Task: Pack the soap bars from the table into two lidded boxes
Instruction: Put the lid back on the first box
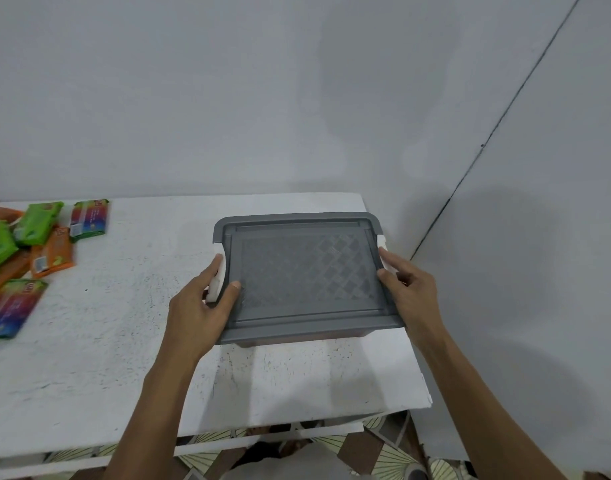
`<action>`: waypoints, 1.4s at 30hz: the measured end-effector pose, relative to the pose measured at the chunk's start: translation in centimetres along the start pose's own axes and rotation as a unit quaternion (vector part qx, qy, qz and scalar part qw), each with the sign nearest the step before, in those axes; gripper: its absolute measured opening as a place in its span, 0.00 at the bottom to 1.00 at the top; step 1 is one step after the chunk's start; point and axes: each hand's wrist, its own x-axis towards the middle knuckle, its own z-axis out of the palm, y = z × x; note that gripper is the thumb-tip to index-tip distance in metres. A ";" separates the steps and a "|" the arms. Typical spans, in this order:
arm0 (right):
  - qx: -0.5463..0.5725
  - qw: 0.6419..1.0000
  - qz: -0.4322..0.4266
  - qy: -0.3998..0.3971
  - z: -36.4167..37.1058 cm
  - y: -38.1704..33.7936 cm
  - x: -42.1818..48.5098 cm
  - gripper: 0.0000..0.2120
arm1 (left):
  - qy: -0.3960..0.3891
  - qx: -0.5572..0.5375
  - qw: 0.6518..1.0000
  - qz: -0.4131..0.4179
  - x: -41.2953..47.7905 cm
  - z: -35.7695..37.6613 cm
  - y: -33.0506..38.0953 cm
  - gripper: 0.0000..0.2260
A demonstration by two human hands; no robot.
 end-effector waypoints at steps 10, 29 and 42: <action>-0.131 0.990 -0.037 -0.039 0.2 -0.5 -0.6 0.22 | -0.013 0.039 0.999 0.028 -0.2 0.3 -0.1 0.32; -0.291 0.948 -0.107 -0.079 3.4 -2.5 7.6 0.40 | 0.026 0.135 0.989 0.060 8.8 2.7 1.4 0.32; -0.387 0.913 -0.102 -0.080 7.5 -3.8 21.7 0.34 | 0.021 0.149 0.985 0.082 23.1 4.8 2.9 0.27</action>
